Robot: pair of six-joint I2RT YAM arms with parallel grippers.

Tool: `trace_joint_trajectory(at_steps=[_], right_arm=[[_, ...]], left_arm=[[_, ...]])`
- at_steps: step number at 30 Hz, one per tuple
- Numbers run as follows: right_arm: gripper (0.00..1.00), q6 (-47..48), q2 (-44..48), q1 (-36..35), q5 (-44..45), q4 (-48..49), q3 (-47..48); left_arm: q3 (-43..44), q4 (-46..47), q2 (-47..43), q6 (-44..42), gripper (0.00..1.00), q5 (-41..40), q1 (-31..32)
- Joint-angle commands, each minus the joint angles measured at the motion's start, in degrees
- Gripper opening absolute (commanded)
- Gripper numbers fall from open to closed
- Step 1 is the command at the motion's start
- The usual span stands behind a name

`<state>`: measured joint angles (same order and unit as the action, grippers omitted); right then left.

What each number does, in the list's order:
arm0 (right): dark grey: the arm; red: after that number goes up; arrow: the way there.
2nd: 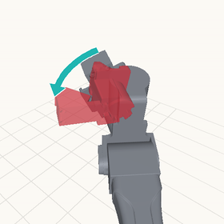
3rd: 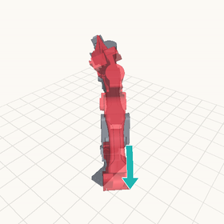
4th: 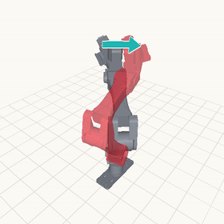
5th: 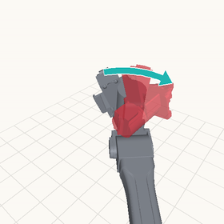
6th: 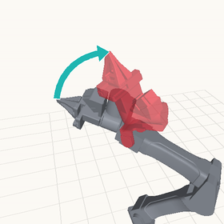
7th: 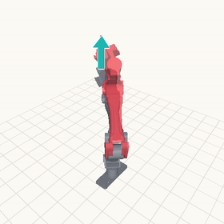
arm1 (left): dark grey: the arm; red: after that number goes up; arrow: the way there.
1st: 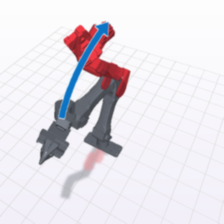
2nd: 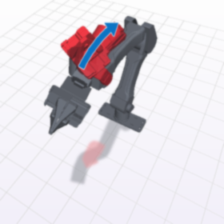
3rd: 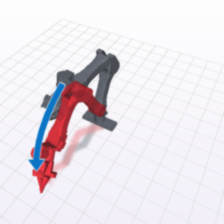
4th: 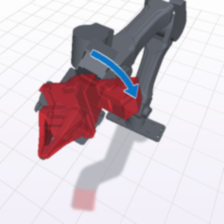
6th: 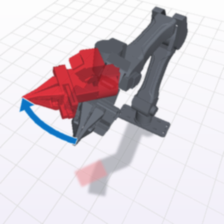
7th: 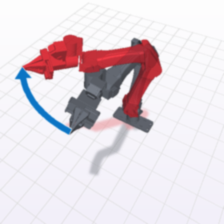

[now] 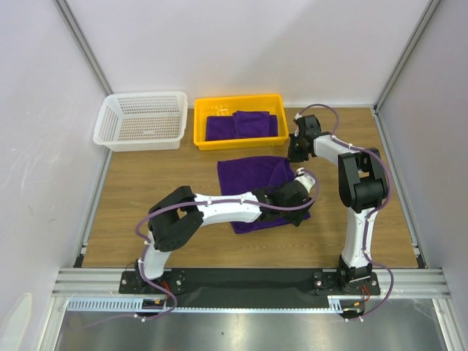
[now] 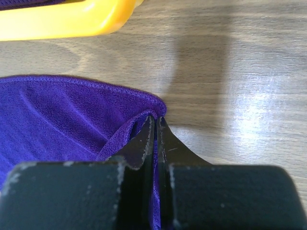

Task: Fold and stack the towels
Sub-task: Fold the towel

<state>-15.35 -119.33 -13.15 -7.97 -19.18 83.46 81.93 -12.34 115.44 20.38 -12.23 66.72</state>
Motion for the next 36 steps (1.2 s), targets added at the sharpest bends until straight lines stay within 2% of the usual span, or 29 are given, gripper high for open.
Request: trace_joint_trajectory(at_steps=[1,12,19,25,31,34,35,36], right_arm=[[0.0,0.4,2.8,0.2,0.2,1.2,-0.5],[0.0,0.2,3.6,0.2,0.4,1.3,-0.9],[0.0,0.1,4.0,0.6,0.4,1.7,-1.6],[0.0,0.0,4.2,0.8,-0.2,2.4,-2.2],[0.0,-0.2,4.3,0.8,-0.5,2.6,-2.1],[0.0,-0.3,4.1,0.8,-0.7,2.7,-2.0],[0.0,-0.4,4.1,0.9,-0.7,2.6,-2.0],[0.0,-0.3,4.1,0.8,-0.7,2.6,-2.0]], left_arm=[[3.1,2.8,0.8,2.0,0.71,-1.4,0.8],[6.2,0.1,5.1,4.0,0.56,-5.7,1.3],[7.5,0.1,6.6,4.0,0.47,-5.0,1.3],[7.4,0.7,7.1,4.1,0.32,-4.7,1.3],[7.4,0.3,7.5,4.1,0.31,-4.4,1.4],[7.5,0.4,7.3,4.0,0.19,-4.0,1.4],[7.4,0.5,7.2,3.8,0.09,-3.9,1.3],[7.3,0.5,6.4,3.7,0.04,-4.1,1.3]])
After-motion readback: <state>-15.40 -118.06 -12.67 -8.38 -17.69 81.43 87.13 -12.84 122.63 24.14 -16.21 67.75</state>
